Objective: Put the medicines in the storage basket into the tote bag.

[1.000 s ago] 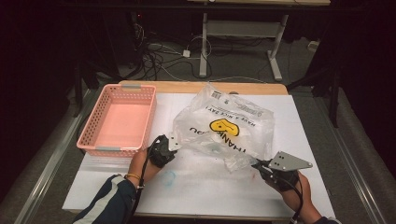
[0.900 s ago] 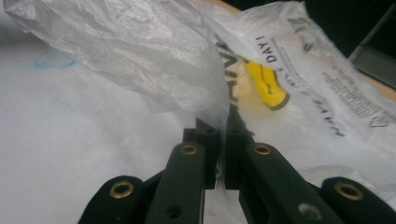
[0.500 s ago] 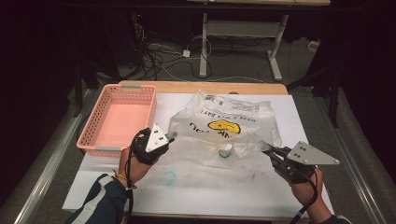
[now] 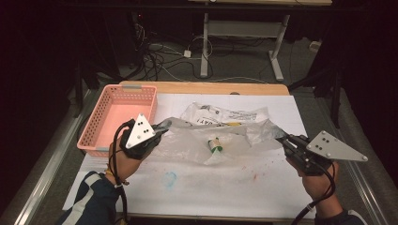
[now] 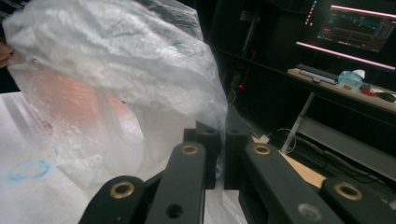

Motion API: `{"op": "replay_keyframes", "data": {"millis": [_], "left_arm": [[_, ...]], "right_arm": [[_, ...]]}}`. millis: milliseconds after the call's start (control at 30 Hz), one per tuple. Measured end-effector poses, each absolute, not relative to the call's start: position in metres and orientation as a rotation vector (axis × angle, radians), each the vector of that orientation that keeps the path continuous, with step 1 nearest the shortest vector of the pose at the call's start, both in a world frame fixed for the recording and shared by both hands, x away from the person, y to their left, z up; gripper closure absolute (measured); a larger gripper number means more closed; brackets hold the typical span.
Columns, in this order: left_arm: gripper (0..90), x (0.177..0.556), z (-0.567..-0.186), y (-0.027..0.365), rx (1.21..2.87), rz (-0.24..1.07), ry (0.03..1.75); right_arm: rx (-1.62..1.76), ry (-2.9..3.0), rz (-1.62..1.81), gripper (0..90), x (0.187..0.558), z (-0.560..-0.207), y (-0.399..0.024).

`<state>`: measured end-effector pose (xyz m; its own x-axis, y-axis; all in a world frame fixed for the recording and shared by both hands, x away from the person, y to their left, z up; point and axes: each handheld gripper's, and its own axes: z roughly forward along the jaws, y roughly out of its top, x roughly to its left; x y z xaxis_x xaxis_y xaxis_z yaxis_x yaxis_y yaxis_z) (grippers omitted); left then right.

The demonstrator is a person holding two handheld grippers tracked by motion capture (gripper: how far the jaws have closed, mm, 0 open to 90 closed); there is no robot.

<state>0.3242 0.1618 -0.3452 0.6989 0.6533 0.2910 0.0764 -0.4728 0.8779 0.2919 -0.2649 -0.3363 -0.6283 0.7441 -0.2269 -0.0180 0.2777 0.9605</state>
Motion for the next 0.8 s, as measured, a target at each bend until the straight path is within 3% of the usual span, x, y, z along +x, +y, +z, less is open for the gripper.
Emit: {"op": "replay_keyframes", "data": {"millis": [800], "left_arm": [[87.4, 0.367, -0.392, 0.119, 1.960, 0.705, 0.499]], "right_arm": [[0.775, 1.924, 1.342, 90.0, 0.356, -0.375, -0.246]]}}
